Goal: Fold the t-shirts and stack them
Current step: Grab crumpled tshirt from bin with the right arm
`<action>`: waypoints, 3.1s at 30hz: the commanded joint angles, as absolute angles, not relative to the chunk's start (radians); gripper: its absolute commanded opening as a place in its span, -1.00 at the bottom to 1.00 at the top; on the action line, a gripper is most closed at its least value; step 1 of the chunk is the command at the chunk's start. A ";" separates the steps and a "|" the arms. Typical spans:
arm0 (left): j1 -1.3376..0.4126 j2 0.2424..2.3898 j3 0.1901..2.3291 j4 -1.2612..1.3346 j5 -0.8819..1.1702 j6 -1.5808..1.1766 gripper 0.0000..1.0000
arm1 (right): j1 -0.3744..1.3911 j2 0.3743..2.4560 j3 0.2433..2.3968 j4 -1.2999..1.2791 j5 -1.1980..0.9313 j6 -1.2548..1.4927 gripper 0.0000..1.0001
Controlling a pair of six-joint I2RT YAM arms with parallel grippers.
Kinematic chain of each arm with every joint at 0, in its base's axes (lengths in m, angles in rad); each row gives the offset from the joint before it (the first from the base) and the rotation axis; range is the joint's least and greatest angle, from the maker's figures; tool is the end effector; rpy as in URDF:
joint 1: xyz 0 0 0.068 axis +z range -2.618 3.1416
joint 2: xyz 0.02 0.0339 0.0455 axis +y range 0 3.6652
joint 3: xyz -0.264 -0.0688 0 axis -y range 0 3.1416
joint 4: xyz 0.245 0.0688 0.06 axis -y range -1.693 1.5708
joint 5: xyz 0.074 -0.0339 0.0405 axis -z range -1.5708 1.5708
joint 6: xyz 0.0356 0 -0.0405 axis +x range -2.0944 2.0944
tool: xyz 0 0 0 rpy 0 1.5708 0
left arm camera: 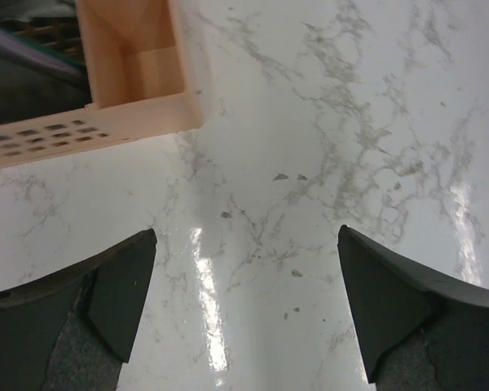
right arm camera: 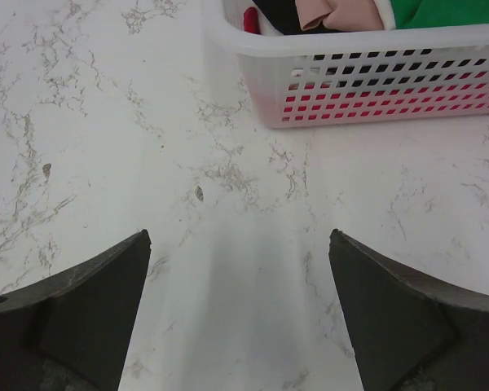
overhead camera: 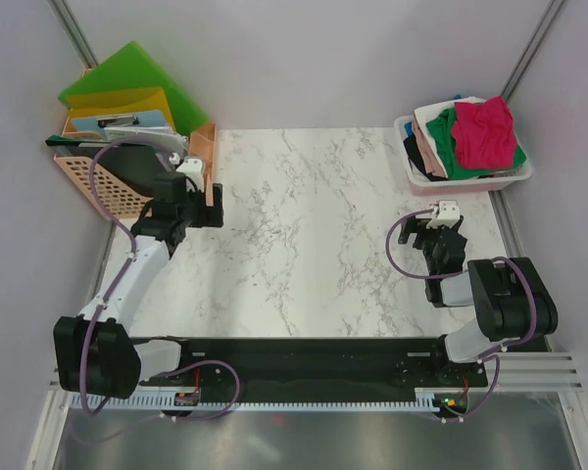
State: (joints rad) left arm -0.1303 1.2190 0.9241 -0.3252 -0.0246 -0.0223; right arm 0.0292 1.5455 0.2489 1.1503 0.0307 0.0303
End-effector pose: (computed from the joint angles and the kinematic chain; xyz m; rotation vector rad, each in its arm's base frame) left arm 0.2679 -0.0342 0.2838 0.1044 2.1888 -0.0591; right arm 0.2458 0.0061 0.1418 0.0237 1.7169 0.0178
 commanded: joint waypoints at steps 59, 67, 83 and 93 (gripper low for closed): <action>-0.144 1.117 0.741 -0.138 0.242 0.225 1.00 | 0.031 1.539 0.249 1.184 0.025 0.043 0.96; -0.117 1.299 0.721 -0.041 0.156 0.274 1.00 | 0.031 1.540 0.252 1.181 0.026 0.041 0.96; -0.118 1.002 0.865 -0.170 0.287 0.193 1.00 | 0.021 1.377 0.259 1.010 -0.104 0.012 0.96; -0.120 1.054 0.833 -0.195 0.191 0.268 1.00 | 0.005 1.175 0.906 0.145 0.066 -0.151 0.96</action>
